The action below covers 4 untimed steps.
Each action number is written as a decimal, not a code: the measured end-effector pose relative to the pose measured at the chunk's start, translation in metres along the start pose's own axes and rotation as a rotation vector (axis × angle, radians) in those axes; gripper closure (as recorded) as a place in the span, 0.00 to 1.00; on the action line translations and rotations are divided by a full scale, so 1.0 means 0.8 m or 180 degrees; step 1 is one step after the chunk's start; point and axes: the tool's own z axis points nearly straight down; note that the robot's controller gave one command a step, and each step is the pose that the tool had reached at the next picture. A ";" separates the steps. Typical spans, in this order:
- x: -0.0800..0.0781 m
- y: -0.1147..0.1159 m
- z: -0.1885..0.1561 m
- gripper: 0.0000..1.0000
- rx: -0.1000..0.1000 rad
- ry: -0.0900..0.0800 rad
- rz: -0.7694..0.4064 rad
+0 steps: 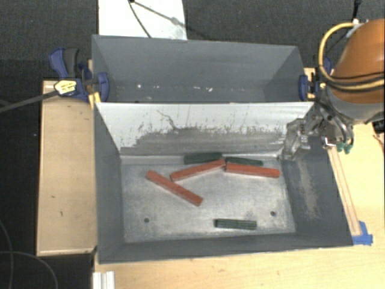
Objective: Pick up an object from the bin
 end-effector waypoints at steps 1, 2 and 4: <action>0.002 0.000 0.006 0.00 -0.0001 0.0029 -0.0003; -0.024 0.087 0.223 0.00 -0.0006 0.0052 0.0105; -0.034 0.044 0.243 1.00 -0.0002 0.0019 0.0115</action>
Offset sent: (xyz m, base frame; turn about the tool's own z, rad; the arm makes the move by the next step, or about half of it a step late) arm 0.0000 0.0000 0.0000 0.0000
